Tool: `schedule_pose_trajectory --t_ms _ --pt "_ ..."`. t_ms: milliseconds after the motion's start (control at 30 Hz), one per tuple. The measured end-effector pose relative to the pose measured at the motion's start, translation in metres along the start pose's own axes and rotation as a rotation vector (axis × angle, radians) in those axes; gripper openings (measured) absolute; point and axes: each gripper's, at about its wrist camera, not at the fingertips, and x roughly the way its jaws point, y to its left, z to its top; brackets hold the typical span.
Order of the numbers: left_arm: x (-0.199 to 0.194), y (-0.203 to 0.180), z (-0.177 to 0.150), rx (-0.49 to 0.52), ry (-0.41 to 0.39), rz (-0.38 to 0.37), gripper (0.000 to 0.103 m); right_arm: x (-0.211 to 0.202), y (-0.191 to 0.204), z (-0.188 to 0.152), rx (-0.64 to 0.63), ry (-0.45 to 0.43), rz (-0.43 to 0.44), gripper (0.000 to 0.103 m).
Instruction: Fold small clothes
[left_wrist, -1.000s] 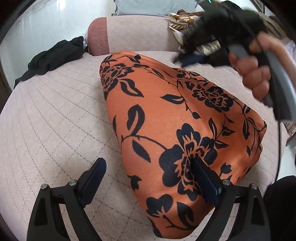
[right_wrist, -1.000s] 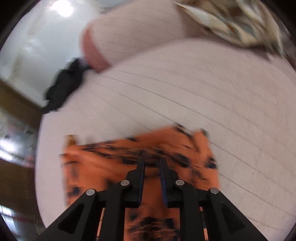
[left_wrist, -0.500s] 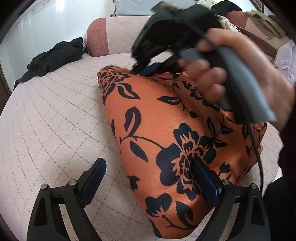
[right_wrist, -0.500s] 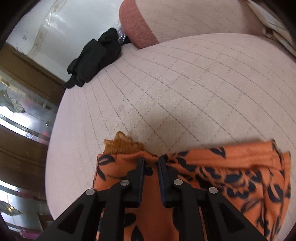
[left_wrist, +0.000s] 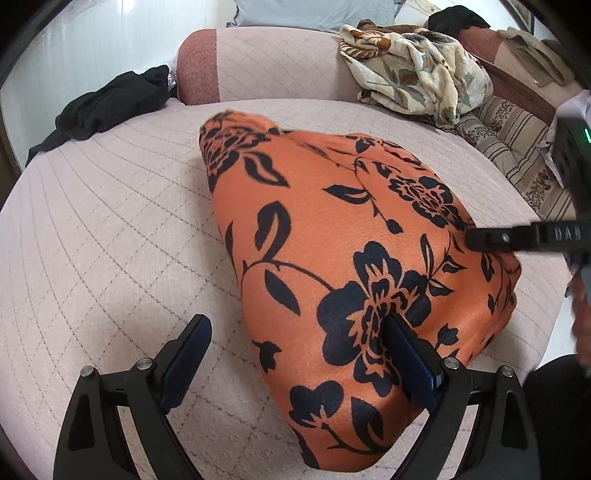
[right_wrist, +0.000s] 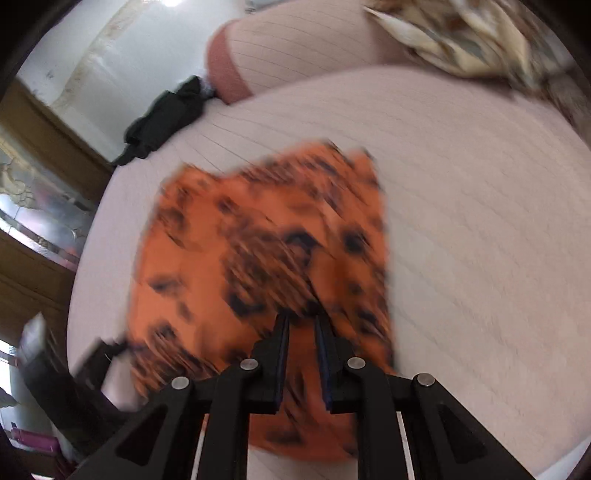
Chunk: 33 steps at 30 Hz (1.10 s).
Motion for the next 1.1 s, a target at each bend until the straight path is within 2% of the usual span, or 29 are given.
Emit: schedule_pose_trajectory --t_ms 67,167,267,300,367,400,467,533,600,667,700,800,833,933,1000,1100 --pt "-0.001 0.000 -0.001 0.004 -0.007 0.003 0.095 -0.007 -0.019 -0.014 0.044 -0.048 0.025 0.018" --pt "-0.011 -0.002 -0.001 0.030 -0.039 0.018 0.095 -0.021 -0.024 -0.010 0.106 -0.034 0.035 0.018" --pt "-0.026 -0.001 0.002 0.050 -0.101 0.035 0.095 -0.042 -0.013 -0.013 0.050 -0.092 0.017 0.018" --pt "-0.029 0.001 0.004 0.048 -0.119 0.045 0.094 -0.041 -0.010 -0.014 0.018 -0.085 0.000 0.018" --pt "-0.034 0.006 0.008 0.028 -0.143 0.060 0.095 -0.014 -0.011 -0.021 -0.007 0.030 -0.034 0.019" --pt "-0.035 0.010 0.009 0.012 -0.148 0.064 0.095 -0.004 -0.015 -0.028 0.011 0.051 -0.019 0.019" --pt "-0.036 0.017 0.011 -0.016 -0.152 0.055 0.095 -0.012 -0.014 -0.030 -0.009 0.021 -0.026 0.018" --pt "-0.037 0.022 0.012 -0.030 -0.154 0.053 0.095 -0.019 -0.013 -0.027 -0.011 0.034 -0.023 0.018" --pt "-0.038 0.023 0.015 -0.038 -0.166 0.062 0.095 -0.019 -0.014 -0.018 0.039 0.040 0.015 0.020" --pt "-0.038 0.025 0.018 -0.039 -0.174 0.077 0.094 -0.026 -0.015 -0.011 0.067 0.002 0.068 0.019" --pt "-0.037 0.026 0.019 -0.040 -0.173 0.081 0.095 -0.031 -0.014 -0.008 0.066 -0.023 0.068 0.019" --pt "-0.034 0.028 0.022 -0.058 -0.165 0.073 0.095 -0.038 -0.012 -0.005 0.068 -0.089 -0.042 0.019" --pt "-0.034 0.029 0.022 -0.061 -0.165 0.071 0.095 -0.036 -0.014 -0.003 0.073 -0.097 -0.054 0.020" --pt "-0.035 0.031 0.023 -0.061 -0.168 0.078 0.094 -0.026 -0.020 -0.004 0.099 -0.082 -0.044 0.019" --pt "-0.035 0.032 0.023 -0.065 -0.165 0.079 0.095 -0.006 -0.019 -0.012 0.086 -0.021 -0.015 0.020" --pt "-0.034 0.034 0.023 -0.073 -0.161 0.076 0.095 -0.002 -0.008 -0.017 0.023 -0.040 -0.062 0.020"
